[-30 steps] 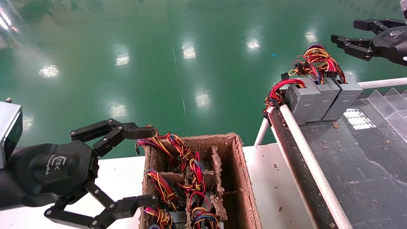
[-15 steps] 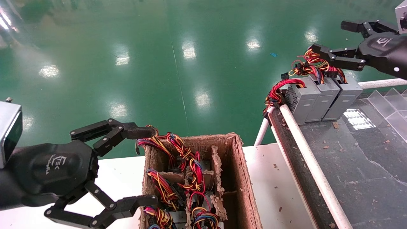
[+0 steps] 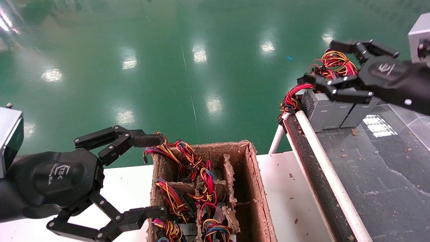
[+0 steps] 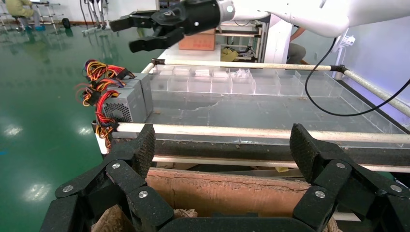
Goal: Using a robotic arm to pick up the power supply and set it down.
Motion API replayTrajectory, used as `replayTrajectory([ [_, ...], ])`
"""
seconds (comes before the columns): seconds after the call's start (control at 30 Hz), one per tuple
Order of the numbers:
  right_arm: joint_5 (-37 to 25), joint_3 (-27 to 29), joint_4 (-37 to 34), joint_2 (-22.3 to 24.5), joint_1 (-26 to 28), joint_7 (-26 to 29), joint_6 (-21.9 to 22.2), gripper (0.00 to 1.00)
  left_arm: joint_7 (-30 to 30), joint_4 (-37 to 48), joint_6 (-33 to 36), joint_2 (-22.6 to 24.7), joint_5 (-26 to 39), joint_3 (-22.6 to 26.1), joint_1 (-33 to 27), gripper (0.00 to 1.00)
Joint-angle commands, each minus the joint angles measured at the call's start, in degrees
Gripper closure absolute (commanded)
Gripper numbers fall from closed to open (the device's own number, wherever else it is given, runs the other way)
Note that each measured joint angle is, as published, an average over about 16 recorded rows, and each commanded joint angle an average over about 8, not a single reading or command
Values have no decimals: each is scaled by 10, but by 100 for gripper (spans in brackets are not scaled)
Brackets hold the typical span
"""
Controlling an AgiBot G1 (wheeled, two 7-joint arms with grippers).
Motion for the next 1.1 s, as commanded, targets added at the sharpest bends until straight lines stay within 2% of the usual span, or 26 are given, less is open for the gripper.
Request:
replayTrajectory([
  [0.03, 12, 1, 24, 5, -16, 11, -9, 0, 0, 0, 0, 0, 0, 0, 0, 0],
  [0.7, 132, 14, 265, 59, -174, 118, -103, 0, 0, 0, 0, 0, 0, 0, 0, 0],
  [0.9, 154, 17, 310, 68, -204, 136, -120, 0, 0, 0, 0, 0, 0, 0, 0, 0],
  [1.1, 158, 17, 315, 70, -208, 137, -123, 0, 0, 0, 0, 0, 0, 0, 0, 0],
])
